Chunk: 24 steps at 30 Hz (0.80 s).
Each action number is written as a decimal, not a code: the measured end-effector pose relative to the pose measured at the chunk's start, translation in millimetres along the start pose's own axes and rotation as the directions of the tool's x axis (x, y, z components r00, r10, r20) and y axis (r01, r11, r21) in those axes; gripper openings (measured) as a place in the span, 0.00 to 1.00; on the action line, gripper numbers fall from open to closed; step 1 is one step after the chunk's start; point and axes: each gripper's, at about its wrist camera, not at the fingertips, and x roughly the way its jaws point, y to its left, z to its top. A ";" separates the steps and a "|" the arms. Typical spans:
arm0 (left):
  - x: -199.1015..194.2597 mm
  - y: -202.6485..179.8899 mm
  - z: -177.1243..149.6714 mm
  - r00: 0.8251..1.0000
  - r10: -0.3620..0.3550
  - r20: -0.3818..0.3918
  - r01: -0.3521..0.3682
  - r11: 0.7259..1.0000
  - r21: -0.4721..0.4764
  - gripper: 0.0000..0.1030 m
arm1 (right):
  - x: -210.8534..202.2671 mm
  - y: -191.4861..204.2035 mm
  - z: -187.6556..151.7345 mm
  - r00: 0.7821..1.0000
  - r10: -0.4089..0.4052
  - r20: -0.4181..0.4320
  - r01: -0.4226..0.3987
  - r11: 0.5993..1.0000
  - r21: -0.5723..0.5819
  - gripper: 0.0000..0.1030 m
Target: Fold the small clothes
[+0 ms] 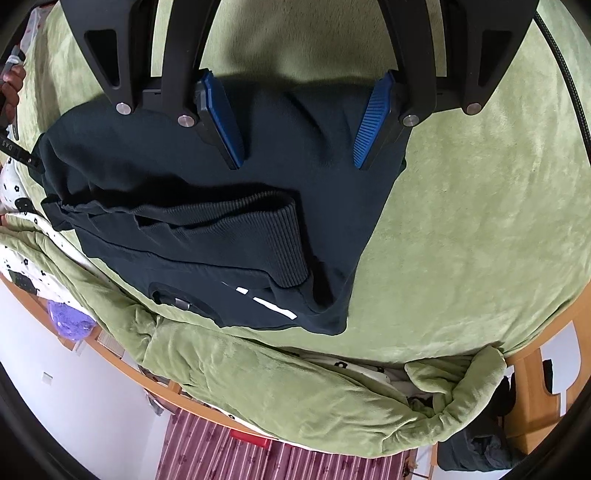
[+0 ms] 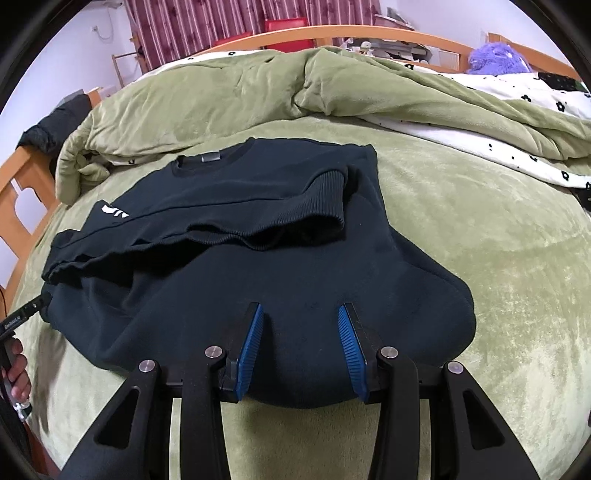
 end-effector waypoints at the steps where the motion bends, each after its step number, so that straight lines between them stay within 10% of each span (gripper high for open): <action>1: 1.2 1.4 -0.8 1.000 -0.006 -0.004 0.006 1.000 -0.004 0.58 | 1.0 -1.3 -0.1 1.000 0.004 -0.002 -0.004 1.000 0.011 0.42; 24: 17.6 28.4 -21.3 0.999 -0.038 -0.030 0.037 0.999 -0.014 0.64 | -6.7 -48.0 -20.4 0.993 -0.106 0.050 0.099 0.987 0.124 0.46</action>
